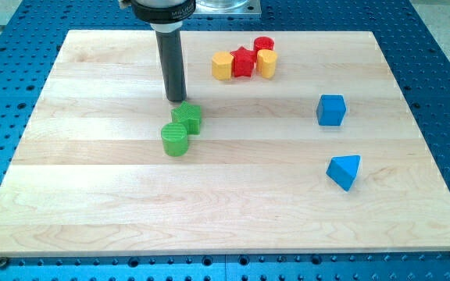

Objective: Slightly push the cube to the right

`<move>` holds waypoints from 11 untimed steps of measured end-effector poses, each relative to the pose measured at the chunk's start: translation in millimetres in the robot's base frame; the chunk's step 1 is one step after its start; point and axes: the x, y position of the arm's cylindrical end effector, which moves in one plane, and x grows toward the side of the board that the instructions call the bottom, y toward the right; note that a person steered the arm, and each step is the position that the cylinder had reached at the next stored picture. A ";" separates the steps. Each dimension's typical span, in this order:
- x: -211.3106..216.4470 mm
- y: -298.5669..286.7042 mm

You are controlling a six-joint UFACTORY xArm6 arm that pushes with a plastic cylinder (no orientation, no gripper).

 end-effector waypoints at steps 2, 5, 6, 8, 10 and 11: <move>0.0 20.4; -6.6 168.0; -24.5 169.6; 18.6 214.4; 23.4 214.5; 25.1 215.8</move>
